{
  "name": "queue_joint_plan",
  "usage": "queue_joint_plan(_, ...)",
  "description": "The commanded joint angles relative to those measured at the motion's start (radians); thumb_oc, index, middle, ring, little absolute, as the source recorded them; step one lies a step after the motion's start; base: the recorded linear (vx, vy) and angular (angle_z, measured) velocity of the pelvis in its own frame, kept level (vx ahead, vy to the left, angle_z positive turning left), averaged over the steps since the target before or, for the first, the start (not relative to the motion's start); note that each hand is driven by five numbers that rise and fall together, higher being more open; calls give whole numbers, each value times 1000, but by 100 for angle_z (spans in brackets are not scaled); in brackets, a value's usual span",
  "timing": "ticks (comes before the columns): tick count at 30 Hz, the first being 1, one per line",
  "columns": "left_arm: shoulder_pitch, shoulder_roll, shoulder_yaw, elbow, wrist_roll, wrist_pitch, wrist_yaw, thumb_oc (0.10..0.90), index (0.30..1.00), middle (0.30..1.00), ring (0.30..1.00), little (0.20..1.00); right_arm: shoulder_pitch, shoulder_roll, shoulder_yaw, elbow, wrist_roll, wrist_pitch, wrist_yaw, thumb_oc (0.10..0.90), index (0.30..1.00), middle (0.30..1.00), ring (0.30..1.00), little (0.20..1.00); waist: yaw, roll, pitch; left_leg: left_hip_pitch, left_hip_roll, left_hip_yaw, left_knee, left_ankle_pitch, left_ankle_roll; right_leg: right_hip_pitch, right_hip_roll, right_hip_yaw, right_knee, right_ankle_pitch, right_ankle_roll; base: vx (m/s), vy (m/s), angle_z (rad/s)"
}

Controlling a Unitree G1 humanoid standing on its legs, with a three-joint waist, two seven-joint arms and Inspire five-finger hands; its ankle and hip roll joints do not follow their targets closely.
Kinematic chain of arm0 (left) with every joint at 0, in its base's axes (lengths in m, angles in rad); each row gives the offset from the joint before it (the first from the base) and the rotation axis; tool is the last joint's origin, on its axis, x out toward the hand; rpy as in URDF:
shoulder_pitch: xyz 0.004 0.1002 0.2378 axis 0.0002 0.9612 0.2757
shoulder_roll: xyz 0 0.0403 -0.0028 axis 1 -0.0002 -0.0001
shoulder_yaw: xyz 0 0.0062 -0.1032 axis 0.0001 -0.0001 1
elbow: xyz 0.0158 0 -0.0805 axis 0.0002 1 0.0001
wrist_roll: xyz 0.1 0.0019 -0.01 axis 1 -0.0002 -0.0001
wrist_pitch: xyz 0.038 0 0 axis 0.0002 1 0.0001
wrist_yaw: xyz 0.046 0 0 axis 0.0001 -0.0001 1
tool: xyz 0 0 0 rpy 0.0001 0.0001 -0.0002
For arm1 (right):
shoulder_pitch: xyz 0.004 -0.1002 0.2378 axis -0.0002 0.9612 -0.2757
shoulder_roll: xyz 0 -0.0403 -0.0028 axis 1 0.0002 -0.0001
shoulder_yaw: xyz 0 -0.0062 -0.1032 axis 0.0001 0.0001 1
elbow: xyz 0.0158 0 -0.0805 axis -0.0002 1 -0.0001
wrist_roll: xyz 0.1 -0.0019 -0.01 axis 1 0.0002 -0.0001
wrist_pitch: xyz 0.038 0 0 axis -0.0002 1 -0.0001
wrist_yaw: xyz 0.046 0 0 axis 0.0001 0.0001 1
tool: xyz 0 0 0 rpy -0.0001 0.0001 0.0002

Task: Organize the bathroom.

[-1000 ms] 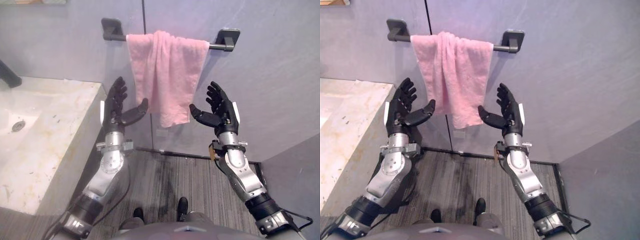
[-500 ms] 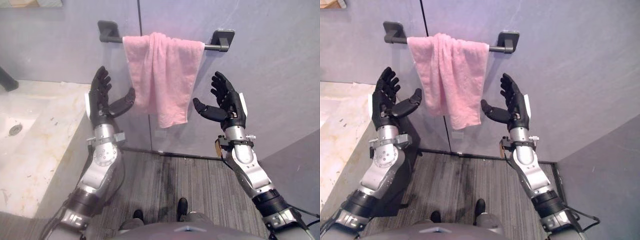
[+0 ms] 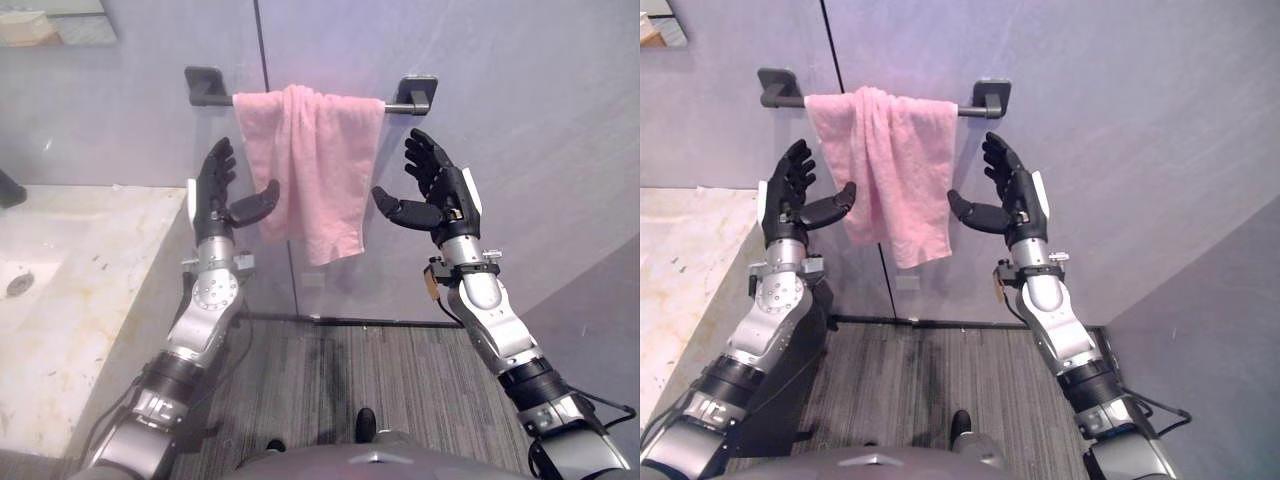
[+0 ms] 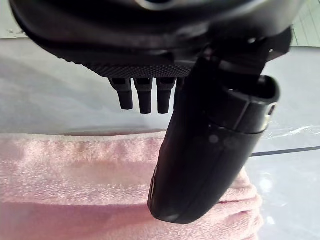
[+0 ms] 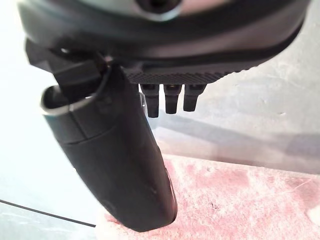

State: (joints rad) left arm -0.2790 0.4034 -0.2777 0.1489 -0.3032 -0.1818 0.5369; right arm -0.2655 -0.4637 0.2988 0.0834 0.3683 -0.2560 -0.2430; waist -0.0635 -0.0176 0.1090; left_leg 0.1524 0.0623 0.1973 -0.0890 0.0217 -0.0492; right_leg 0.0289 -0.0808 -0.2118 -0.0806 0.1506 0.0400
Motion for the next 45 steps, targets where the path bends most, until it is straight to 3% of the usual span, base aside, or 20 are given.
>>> queue_joint_plan(1,-179,31,1,38,52,-54,6,800,900,900,900,900,-151,32,-17,6,17,-89,27,800,900,900,900,900,-4,9,-74,7,-45,53,2,-55,52,70,-8,-3,25,-119,76,0,0,0)
queue_joint_plan(10,-235,54,-1,143,24,-78,-57,800,900,900,900,900,-188,49,16,64,15,-95,60,800,900,900,900,900,-12,16,-84,10,-49,68,2,-54,53,69,-10,0,27,-117,80,21,19,-5)
queue_joint_plan(19,-294,69,-14,217,-83,-41,-180,800,900,900,900,900,-295,58,47,148,-3,-96,33,800,900,900,900,900,-6,23,-86,10,-54,74,2,-56,55,65,-10,8,32,-119,80,5,5,-1)
queue_joint_plan(45,-327,124,31,266,-132,-87,-245,800,900,900,900,900,-386,71,67,274,20,-91,2,800,900,900,900,900,16,41,-88,4,-56,61,2,-54,51,65,-12,-3,43,-127,75,0,0,0)
